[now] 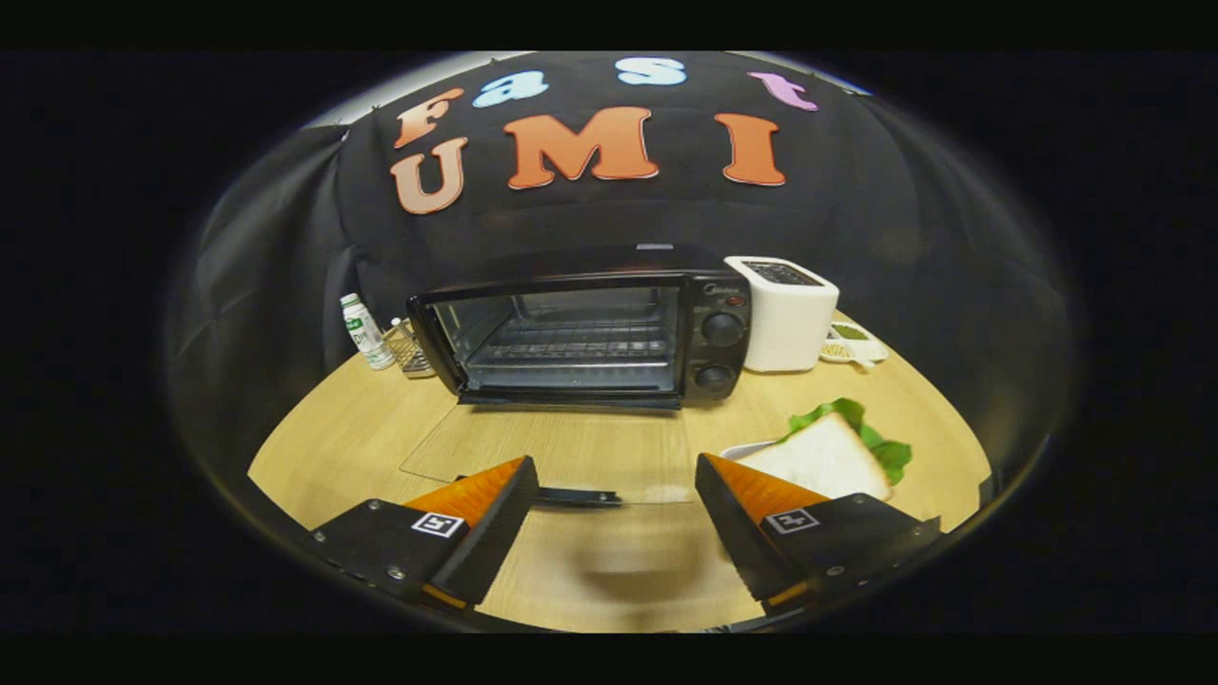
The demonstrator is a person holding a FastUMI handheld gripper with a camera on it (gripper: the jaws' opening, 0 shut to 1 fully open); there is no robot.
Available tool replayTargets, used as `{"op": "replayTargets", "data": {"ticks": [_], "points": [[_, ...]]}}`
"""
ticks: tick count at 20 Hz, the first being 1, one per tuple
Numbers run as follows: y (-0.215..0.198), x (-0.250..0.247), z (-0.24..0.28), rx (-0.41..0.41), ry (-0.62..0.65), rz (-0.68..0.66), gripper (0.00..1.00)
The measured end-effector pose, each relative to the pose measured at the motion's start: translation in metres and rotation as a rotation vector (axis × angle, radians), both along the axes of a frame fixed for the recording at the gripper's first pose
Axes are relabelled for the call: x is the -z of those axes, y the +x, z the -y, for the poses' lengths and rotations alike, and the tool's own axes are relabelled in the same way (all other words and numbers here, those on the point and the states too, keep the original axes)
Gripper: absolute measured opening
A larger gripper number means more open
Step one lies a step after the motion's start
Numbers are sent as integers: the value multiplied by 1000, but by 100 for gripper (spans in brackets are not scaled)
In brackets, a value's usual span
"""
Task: Open the toaster oven, put the food inside, and close the toaster oven door.
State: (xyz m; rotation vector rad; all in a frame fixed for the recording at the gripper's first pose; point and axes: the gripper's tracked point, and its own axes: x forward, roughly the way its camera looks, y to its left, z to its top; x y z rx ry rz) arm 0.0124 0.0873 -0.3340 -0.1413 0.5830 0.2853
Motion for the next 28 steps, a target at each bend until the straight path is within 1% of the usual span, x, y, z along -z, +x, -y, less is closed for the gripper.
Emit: {"op": "replayTargets", "data": {"ticks": [4,7,9,12,17,20,22,24,25,26,27,28], "points": [[14,-27,52,-47,-69,-23,99],[27,-40,84,-78,-76,-66,99],[38,-42,105,-81,-77,-97,99],[49,-30,128,-87,-63,-185,99],[56,6,156,-131,-45,-375,98],[56,24,158,-142,38,-506,99],[54,38,159,-129,86,-587,97],[58,46,155,-128,127,-617,86],[54,46,153,-129,155,-633,77],[54,46,150,-132,175,-641,72],[52,46,149,-134,184,-640,61],[53,43,148,-136,190,-639,54]]}}
